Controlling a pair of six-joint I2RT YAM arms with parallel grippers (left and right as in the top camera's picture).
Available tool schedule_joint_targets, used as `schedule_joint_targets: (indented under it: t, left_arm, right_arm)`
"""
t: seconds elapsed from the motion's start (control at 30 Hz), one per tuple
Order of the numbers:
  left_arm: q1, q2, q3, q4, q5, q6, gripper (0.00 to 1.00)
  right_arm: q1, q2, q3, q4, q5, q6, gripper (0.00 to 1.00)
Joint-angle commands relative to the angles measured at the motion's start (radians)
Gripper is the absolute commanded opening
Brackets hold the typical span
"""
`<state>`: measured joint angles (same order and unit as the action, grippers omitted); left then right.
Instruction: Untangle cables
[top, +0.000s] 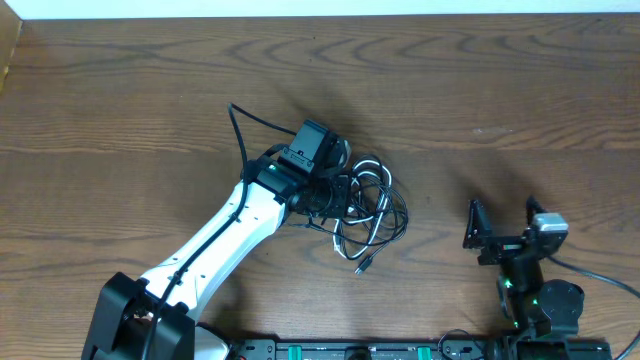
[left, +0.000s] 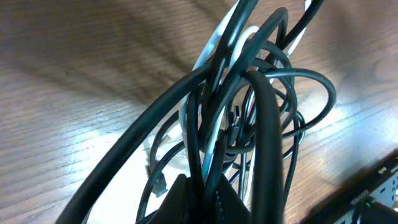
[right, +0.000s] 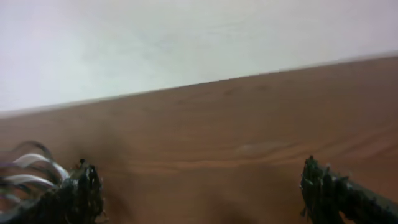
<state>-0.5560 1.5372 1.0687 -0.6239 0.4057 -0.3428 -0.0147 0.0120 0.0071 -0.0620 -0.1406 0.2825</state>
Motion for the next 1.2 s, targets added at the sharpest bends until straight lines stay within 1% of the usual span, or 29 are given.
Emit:
schedule_joint_targets:
  t: [0.0, 0.07, 0.2, 0.27, 0.47, 0.57, 0.7, 0.8, 0.9, 1.0, 1.17]
  left_arm:
    - [0.005, -0.024, 0.027, 0.000, 0.032, 0.021, 0.09]
    - [0.005, -0.024, 0.027, 0.000, 0.032, 0.021, 0.09]
    - [0.005, -0.024, 0.027, -0.004, 0.032, 0.020, 0.09]
    - [0.005, -0.024, 0.027, -0.004, 0.032, 0.020, 0.09]
    - [0.008, -0.024, 0.027, 0.006, 0.033, 0.019, 0.09]
    - [0.022, -0.024, 0.035, 0.027, 0.053, -0.007, 0.09]
    - [0.058, -0.024, 0.054, 0.082, 0.185, -0.019, 0.09]
    - [0.076, -0.024, 0.055, 0.150, 0.281, -0.019, 0.09]
    - [0.074, -0.024, 0.055, 0.210, 0.335, -0.019, 0.09]
    - [0.069, -0.024, 0.055, 0.214, 0.335, -0.017, 0.12]
    - [0.068, -0.024, 0.055, 0.215, 0.317, -0.007, 0.13]
  right_arm:
    - [-0.004, -0.006, -0.002, 0.002, -0.082, 0.367, 0.99]
    - [-0.004, -0.006, -0.002, 0.006, -0.122, 0.485, 0.99]
    - [-0.004, -0.006, -0.002, 0.011, -0.167, 0.602, 0.99]
    - [-0.004, -0.006, -0.002, 0.011, -0.166, 0.631, 0.99]
    - [-0.004, -0.006, -0.002, 0.011, -0.161, 0.629, 0.99]
    - [-0.004, -0.006, -0.002, 0.011, -0.161, 0.629, 0.99]
    - [-0.004, -0.006, -0.002, 0.010, -0.161, 0.629, 0.99]
    - [-0.004, -0.006, -0.002, 0.010, -0.161, 0.629, 0.99]
    - [-0.004, -0.006, -0.002, 0.011, -0.161, 0.629, 0.99]
    - [-0.004, -0.006, -0.002, 0.010, -0.161, 0.629, 0.99]
    - [-0.004, -0.006, -0.002, 0.010, -0.161, 0.629, 0.99]
